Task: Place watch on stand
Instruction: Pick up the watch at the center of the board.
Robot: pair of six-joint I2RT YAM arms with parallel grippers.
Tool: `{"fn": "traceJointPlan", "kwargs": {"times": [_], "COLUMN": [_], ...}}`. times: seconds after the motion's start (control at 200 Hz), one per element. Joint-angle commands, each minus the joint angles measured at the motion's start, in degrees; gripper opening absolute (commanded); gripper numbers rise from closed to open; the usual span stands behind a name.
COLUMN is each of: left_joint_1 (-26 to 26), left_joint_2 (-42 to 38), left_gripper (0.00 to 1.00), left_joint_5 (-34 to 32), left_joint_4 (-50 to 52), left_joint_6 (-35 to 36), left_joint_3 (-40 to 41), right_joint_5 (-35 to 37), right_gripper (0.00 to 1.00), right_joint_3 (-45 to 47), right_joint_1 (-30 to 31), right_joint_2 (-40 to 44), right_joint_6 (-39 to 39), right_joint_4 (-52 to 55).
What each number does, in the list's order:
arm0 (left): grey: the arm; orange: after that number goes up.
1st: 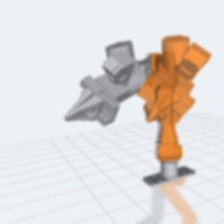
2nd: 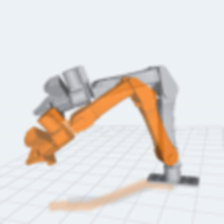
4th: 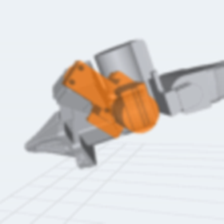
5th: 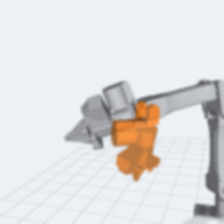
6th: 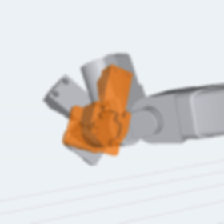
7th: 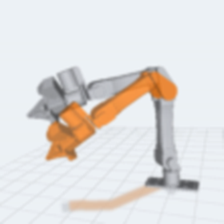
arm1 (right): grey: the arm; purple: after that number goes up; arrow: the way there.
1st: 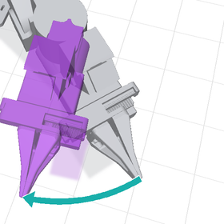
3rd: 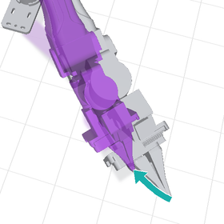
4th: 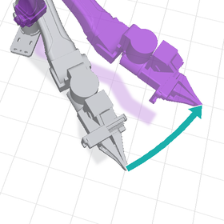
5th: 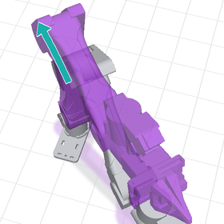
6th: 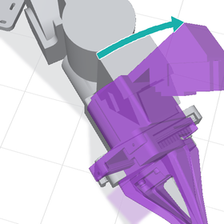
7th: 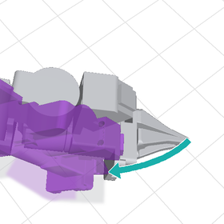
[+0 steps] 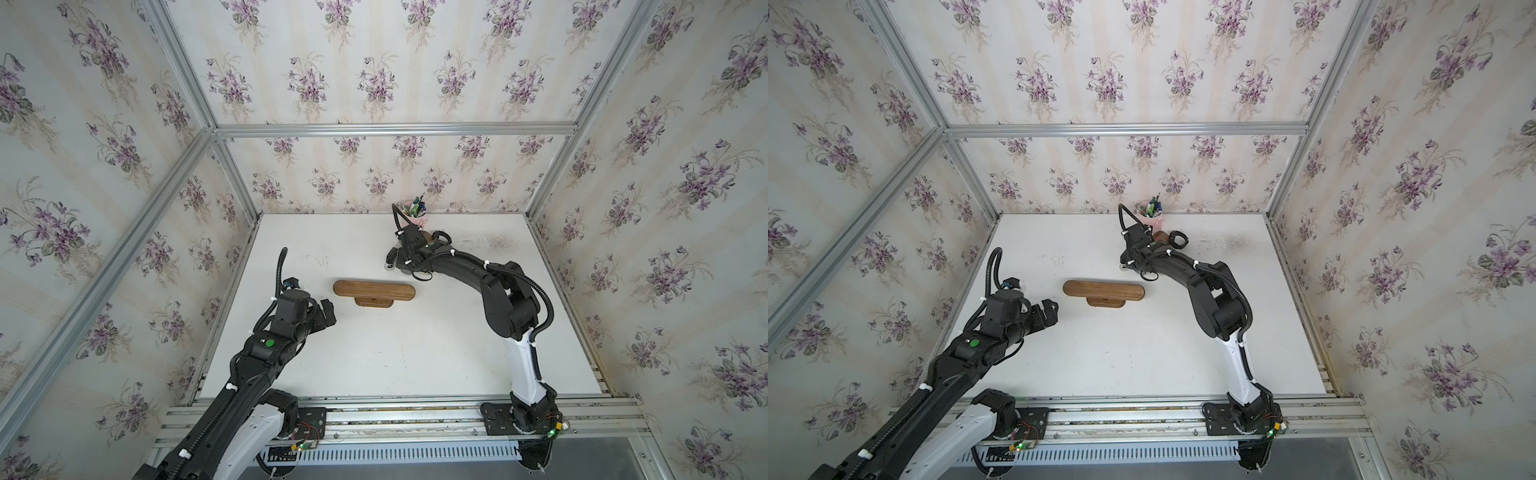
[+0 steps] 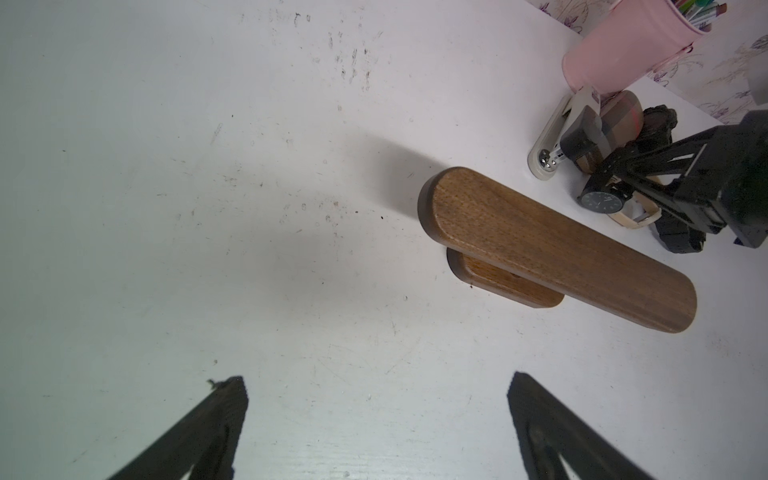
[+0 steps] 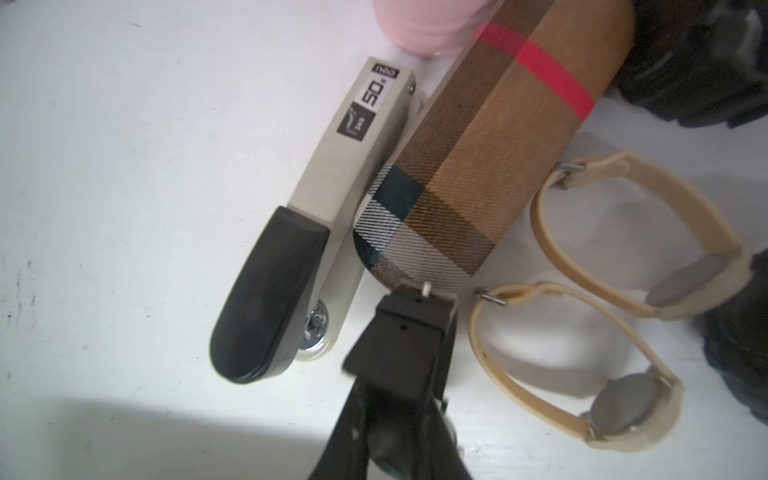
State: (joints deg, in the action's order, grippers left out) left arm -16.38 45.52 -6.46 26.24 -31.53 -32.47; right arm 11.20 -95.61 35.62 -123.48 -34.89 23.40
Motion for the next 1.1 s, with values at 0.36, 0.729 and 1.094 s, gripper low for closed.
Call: {"fn": "traceJointPlan", "kwargs": {"times": [0.36, 0.729, 1.094], "left_joint_1": [0.0, -6.2, -11.0], "left_joint_2": [4.5, 11.0, 17.6], "left_gripper": [0.99, 0.99, 0.99], "left_joint_5": [5.9, 7.8, 8.9], "left_joint_4": [-2.1, -6.7, -10.5], "left_joint_6": [0.8, 3.4, 3.2], "left_joint_3": [-4.1, -9.4, -13.5], "right_joint_5": [1.2, -2.4, -5.9], "right_gripper": [0.17, 0.14, 0.09], "right_joint_3": [7.0, 12.6, 20.9], "right_joint_1": [-0.1, 0.2, 0.6], "right_joint_2": [8.7, 16.8, 24.9], "right_joint_6": [3.2, 3.9, 6.9], "right_joint_4": [-5.3, -7.5, -14.2]}}
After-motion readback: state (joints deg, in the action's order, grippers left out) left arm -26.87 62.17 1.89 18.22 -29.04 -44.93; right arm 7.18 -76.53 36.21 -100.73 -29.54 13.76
